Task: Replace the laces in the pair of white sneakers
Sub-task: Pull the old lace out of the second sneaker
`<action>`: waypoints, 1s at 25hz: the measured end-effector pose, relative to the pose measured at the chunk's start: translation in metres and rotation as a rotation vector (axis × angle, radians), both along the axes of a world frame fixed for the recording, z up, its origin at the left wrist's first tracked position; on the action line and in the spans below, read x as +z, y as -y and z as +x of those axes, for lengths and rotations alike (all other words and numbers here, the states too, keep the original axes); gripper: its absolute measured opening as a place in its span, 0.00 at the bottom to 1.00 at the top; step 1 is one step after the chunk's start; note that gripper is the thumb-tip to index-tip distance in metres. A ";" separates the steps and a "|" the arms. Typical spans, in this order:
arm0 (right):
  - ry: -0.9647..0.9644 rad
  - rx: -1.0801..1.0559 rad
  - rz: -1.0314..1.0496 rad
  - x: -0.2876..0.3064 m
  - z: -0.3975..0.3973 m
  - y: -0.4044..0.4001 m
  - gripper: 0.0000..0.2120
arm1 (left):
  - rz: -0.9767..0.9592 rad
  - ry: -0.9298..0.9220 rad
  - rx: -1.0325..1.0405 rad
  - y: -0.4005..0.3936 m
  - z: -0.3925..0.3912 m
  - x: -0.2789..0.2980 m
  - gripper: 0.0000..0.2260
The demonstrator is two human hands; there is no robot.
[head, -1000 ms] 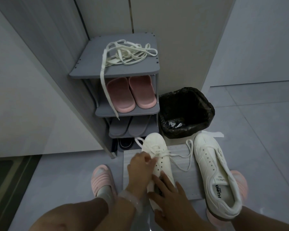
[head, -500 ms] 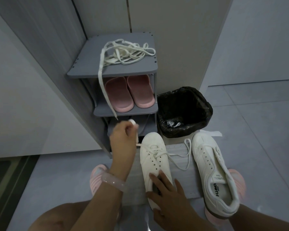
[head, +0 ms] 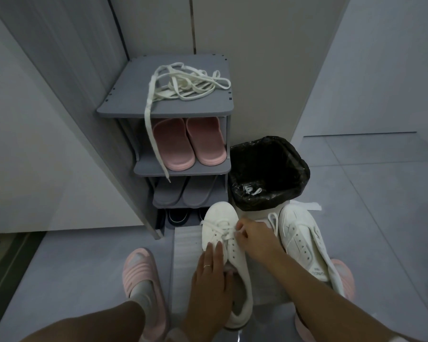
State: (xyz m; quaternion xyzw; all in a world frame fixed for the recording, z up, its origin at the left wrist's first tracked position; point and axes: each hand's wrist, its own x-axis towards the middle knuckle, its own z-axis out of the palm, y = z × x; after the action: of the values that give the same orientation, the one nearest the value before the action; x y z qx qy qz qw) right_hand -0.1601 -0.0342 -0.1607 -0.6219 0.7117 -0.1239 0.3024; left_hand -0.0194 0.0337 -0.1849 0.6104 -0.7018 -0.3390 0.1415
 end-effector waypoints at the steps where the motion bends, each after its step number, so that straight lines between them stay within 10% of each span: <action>1: -0.029 0.004 0.044 0.001 0.003 0.003 0.08 | -0.028 0.024 0.000 0.001 -0.001 -0.001 0.37; 12: -0.660 0.410 0.012 0.020 0.052 0.011 0.12 | -0.044 -0.004 -0.157 0.010 0.019 -0.008 0.29; 19: 0.520 -0.362 0.324 0.022 0.014 0.026 0.15 | -0.029 -0.059 -0.190 0.006 0.020 -0.017 0.31; 25: 0.129 -0.022 0.152 0.003 -0.004 0.003 0.04 | -0.007 0.034 -0.202 0.009 0.016 -0.010 0.30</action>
State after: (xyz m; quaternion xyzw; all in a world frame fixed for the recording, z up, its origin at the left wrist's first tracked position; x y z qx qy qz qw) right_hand -0.1640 -0.0373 -0.1581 -0.5799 0.7050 -0.1127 0.3925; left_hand -0.0035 0.0249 -0.1947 0.5414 -0.7634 -0.3386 0.0969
